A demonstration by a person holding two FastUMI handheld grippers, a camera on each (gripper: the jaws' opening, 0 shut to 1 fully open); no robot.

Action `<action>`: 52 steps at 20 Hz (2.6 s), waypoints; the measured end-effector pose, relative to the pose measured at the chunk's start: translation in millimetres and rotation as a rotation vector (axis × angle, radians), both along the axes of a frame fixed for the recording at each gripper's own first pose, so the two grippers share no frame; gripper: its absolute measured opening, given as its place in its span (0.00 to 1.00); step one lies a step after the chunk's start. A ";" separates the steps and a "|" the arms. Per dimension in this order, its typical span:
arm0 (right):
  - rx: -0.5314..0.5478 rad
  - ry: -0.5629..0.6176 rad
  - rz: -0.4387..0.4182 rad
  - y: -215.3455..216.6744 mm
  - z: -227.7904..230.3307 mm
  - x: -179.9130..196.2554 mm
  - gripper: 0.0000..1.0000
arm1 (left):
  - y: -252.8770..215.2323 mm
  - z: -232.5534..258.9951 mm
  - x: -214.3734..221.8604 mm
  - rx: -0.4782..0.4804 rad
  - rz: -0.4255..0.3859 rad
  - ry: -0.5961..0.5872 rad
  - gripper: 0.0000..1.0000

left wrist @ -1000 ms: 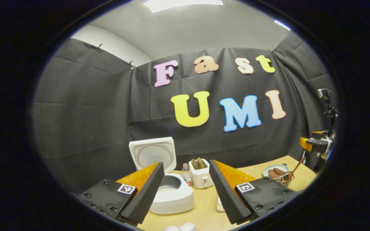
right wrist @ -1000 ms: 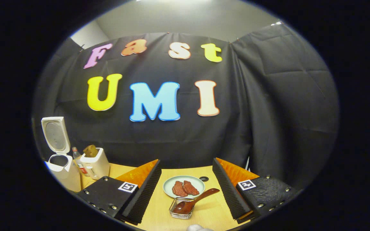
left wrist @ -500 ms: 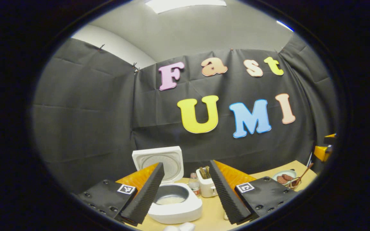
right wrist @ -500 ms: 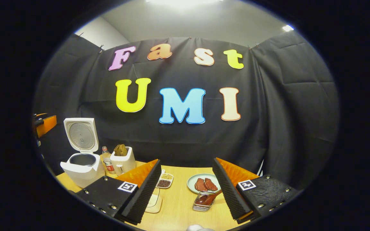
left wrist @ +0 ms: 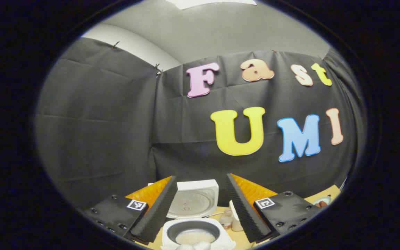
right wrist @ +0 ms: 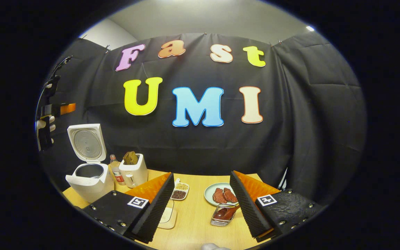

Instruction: Close the left gripper, press the button to open the rice cooker; take a wooden spoon from the chopstick holder with the right hand, scoop a spoonful of rice and pour it into the rice cooker, then put the wooden spoon back into the chopstick holder.

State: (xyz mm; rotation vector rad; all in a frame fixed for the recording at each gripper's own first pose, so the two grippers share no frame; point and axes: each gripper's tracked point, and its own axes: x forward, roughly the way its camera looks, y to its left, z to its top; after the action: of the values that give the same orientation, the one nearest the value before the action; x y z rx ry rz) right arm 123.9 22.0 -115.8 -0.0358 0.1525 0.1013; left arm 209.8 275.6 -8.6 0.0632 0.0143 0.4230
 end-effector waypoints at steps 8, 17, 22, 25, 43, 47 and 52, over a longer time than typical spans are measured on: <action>-0.023 0.059 0.013 10.3 -11.1 9.0 0.98 | 119.8 -61.6 120.8 -0.095 0.114 0.147 0.97; -0.022 0.105 0.023 12.6 -22.0 7.4 0.98 | 145.0 -114.9 157.0 -0.129 0.136 0.287 0.97; 0.000 0.101 0.040 18.3 -19.2 6.6 0.98 | 133.3 -119.0 146.5 -0.195 0.121 0.334 0.98; -0.002 0.089 0.052 20.2 -15.1 5.3 0.98 | 118.6 -122.3 123.3 -0.226 0.112 0.369 0.97; -0.005 0.005 0.084 22.7 13.1 -34.9 0.98 | 23.0 -267.1 -24.9 -0.433 0.062 0.707 1.00; -0.016 -0.003 0.085 20.4 14.4 -41.4 0.98 | 19.5 -306.3 -36.7 -0.454 0.074 0.767 1.00; 0.006 0.016 0.078 16.2 9.4 -48.9 0.98 | 19.2 -306.4 -37.2 -0.425 0.063 0.774 1.00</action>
State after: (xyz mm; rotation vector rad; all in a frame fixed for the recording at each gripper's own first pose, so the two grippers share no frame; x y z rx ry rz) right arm 75.0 38.2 -106.3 -0.0353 0.1666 0.1801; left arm 172.7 294.7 -315.0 -0.1968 0.8679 0.4301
